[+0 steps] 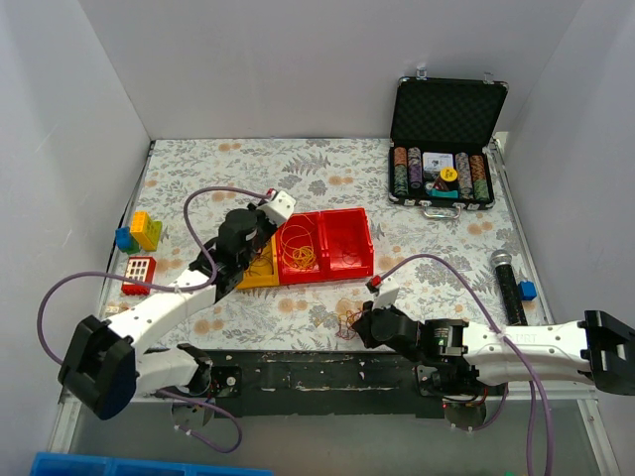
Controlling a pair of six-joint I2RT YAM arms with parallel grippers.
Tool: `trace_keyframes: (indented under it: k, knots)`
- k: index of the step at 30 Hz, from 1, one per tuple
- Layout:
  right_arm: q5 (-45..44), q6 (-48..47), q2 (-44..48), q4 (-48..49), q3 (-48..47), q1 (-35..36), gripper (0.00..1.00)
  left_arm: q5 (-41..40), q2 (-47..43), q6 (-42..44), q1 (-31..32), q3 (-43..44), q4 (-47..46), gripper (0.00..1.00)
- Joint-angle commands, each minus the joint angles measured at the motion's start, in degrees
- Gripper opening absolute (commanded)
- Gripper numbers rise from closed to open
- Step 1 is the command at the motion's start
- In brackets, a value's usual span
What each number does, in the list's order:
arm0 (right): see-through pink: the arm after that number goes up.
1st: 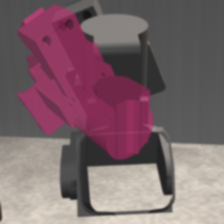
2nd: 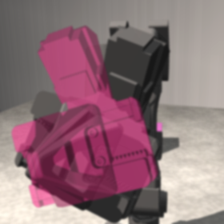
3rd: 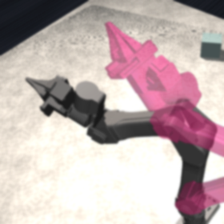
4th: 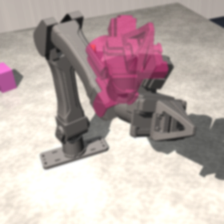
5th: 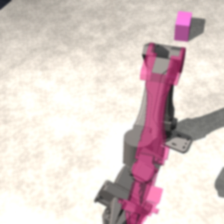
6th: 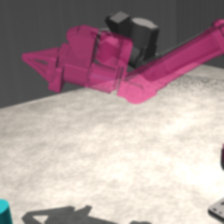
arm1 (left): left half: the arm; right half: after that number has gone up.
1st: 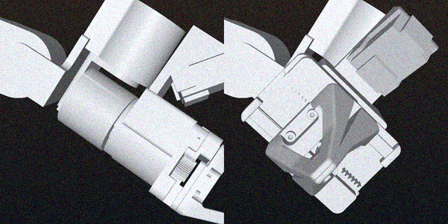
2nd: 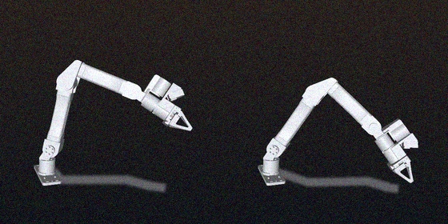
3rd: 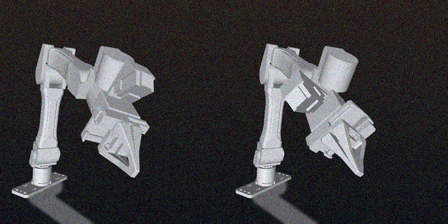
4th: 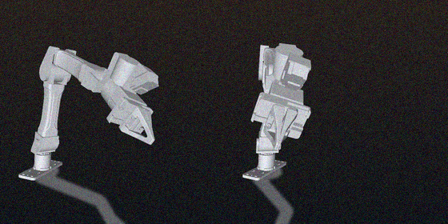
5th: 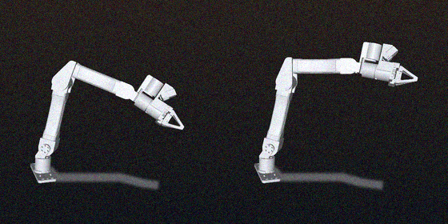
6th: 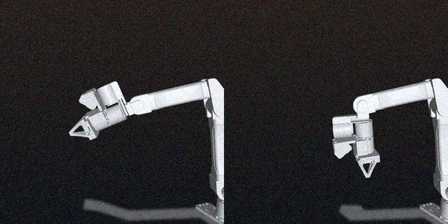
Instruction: Untangle the cables
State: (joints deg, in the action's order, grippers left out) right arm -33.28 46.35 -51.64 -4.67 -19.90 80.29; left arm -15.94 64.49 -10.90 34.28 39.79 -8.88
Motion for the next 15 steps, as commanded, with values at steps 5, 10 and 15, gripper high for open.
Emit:
trace_keyframes:
  k: [5,10,15]
  knots:
    - [-1.5,0.3,2.3,0.1,-0.1,0.2,0.08,-0.8,8.9,1.0,-3.0,-0.6,-5.0,0.00]
    - [-1.4,0.5,2.2,0.0,-0.1,0.2,0.08,0.1,12.2,1.5,-3.7,-2.0,-7.1,0.00]
    - [-1.9,0.2,2.2,-0.1,-0.5,0.2,0.08,0.6,15.0,1.2,-3.9,-2.5,-5.9,0.01]
